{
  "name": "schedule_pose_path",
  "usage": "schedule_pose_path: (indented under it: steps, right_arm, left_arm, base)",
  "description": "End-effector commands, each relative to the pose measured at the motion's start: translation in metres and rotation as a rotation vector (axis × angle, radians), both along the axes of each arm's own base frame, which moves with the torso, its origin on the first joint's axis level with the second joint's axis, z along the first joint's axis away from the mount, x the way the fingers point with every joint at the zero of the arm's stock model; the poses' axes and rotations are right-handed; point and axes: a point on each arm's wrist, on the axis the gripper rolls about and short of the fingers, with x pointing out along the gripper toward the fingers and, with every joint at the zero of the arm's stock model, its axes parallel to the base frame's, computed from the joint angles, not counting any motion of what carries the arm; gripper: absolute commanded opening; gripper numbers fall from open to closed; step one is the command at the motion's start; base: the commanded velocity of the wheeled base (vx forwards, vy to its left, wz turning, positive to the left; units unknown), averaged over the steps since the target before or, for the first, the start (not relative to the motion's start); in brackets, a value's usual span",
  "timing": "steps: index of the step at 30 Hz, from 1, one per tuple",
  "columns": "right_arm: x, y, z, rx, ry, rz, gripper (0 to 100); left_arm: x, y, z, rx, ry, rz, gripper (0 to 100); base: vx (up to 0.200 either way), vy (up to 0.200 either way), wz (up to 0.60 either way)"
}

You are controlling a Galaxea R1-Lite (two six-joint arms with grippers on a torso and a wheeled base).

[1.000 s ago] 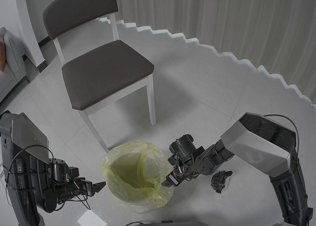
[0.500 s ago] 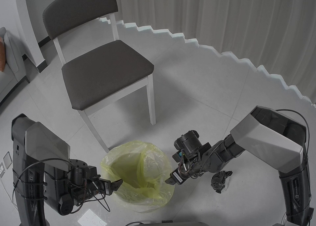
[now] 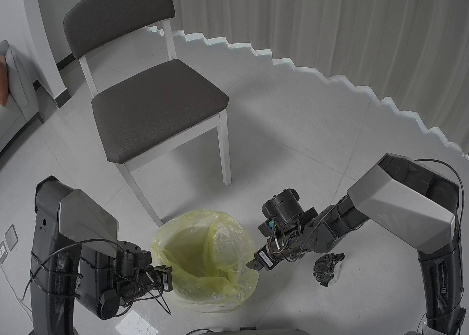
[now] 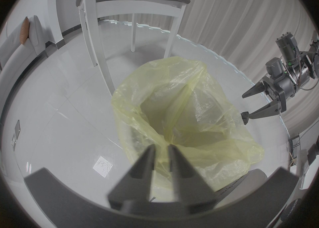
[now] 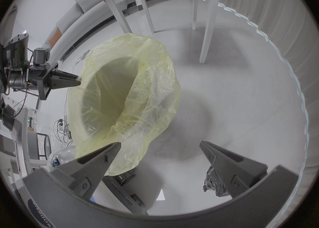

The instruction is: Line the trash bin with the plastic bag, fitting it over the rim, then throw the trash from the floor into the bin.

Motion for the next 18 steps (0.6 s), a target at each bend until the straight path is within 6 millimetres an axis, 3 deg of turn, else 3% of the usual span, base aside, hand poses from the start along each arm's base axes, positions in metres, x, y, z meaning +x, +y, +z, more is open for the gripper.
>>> schedule_pose_path:
  steps: [1, 13, 18]
  right_arm:
    - [0.0, 0.0, 0.0, -0.001, 0.001, 0.001, 100]
    - [0.005, 0.001, -0.002, 0.016, -0.022, -0.004, 100]
    - [0.006, 0.0, -0.006, 0.015, -0.019, -0.006, 100]
  left_arm:
    - [0.0, 0.0, -0.003, 0.0, 0.001, 0.002, 0]
    - [-0.017, 0.037, -0.005, 0.054, 0.096, 0.091, 0]
    - [-0.011, 0.038, -0.018, 0.075, 0.103, 0.079, 0]
  base:
    - [0.0, 0.0, 0.0]
    - [0.0, 0.0, 0.0]
    - [0.0, 0.0, 0.0]
